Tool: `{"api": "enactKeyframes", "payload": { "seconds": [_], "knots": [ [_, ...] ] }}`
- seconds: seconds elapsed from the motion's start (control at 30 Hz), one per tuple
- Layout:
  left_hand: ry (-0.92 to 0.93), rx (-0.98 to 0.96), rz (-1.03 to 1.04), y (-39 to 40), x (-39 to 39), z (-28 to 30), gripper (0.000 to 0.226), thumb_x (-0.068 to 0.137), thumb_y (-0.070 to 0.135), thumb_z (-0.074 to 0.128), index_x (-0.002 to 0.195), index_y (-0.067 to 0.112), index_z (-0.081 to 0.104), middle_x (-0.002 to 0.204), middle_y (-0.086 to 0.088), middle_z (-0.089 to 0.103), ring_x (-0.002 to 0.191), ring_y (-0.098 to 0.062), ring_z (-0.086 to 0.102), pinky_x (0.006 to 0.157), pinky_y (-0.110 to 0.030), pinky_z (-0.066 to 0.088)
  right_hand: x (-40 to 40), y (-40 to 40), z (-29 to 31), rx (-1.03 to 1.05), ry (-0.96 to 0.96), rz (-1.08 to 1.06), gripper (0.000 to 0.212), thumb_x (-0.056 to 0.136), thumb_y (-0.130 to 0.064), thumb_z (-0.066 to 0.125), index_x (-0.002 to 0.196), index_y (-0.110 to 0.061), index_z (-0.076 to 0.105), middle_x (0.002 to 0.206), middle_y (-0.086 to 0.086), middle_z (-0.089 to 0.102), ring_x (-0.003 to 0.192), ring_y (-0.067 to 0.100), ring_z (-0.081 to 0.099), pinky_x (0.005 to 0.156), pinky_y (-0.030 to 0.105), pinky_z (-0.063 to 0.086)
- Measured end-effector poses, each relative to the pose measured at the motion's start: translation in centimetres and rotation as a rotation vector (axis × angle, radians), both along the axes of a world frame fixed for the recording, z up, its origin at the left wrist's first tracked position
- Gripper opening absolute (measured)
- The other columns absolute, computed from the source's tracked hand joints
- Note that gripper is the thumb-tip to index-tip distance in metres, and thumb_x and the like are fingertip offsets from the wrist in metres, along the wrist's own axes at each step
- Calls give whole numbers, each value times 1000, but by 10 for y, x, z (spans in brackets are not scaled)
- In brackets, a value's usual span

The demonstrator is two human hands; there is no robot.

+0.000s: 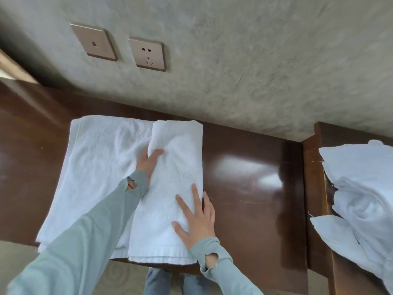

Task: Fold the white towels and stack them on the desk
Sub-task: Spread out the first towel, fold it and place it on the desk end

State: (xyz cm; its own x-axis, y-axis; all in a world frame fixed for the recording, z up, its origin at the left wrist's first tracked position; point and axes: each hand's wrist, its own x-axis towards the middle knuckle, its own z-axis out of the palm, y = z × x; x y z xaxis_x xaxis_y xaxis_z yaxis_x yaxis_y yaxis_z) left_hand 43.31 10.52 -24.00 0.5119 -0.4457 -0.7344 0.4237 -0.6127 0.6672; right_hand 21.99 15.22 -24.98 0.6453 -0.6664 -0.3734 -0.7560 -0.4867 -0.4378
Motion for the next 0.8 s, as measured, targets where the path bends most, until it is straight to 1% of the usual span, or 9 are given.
{"api": "enactKeyframes", "payload": {
  "seconds": [0.1,0.2,0.3,0.37,0.47,0.57,0.63,0.73,0.8],
  "knots": [
    [-422,-15,-141,-4,0,-1,53,88,38,57,136,19,43,126,-4,55,114,-25,53,95,-35,43,5,-2,2,57,28,2,68,78,-60,20,142,-52,0,141,-21,-42,139,26,-25,108,39,-16],
    [-475,18,-274,-4,5,-2,59,93,38,50,145,19,29,140,-7,41,127,-28,43,105,-35,34,6,-5,4,116,34,-39,69,86,-51,37,140,-54,-6,142,-22,-39,140,26,-15,113,35,-7],
    [-885,85,-449,1,1,-3,62,94,31,51,148,22,21,141,-10,30,127,-28,35,105,-34,32,14,-1,9,226,-179,-276,87,80,-34,64,138,-50,1,145,-22,-10,124,10,12,112,25,19],
    [-989,49,-508,4,-7,0,64,94,27,51,149,26,18,148,-10,23,132,-28,29,109,-39,32,19,-10,13,300,-333,-541,88,73,-29,74,140,-37,18,138,-14,16,118,9,29,106,23,30],
    [-669,-49,-599,24,-14,-6,60,100,25,37,148,35,3,158,-2,1,144,-23,12,118,-37,18,28,-34,17,556,-214,-813,82,72,-36,76,137,-26,27,128,-3,46,116,23,51,95,30,41],
    [-480,-133,-528,37,-6,-7,54,101,25,32,148,37,7,158,4,2,145,-18,11,118,-29,14,40,-49,24,700,-178,-785,81,62,-37,79,129,-35,35,126,-3,56,112,25,55,94,33,45],
    [-352,-113,-461,31,1,2,53,101,27,33,147,41,12,157,6,1,145,-17,15,117,-28,16,50,-54,40,658,-247,-729,87,50,-35,75,127,-42,35,117,-9,57,106,19,56,90,32,46],
    [-30,-108,-358,33,15,14,54,98,39,38,148,38,17,158,9,2,144,-14,16,119,-33,15,78,-54,81,514,-306,-522,90,66,-23,68,142,-38,22,111,-13,51,99,16,52,81,24,38],
    [251,-170,-268,46,31,20,60,92,51,43,146,29,30,156,2,22,140,-15,30,118,-31,20,103,-44,105,394,-297,-351,87,73,-21,63,143,-40,15,116,-7,55,105,21,57,80,28,44]
  ]
}}
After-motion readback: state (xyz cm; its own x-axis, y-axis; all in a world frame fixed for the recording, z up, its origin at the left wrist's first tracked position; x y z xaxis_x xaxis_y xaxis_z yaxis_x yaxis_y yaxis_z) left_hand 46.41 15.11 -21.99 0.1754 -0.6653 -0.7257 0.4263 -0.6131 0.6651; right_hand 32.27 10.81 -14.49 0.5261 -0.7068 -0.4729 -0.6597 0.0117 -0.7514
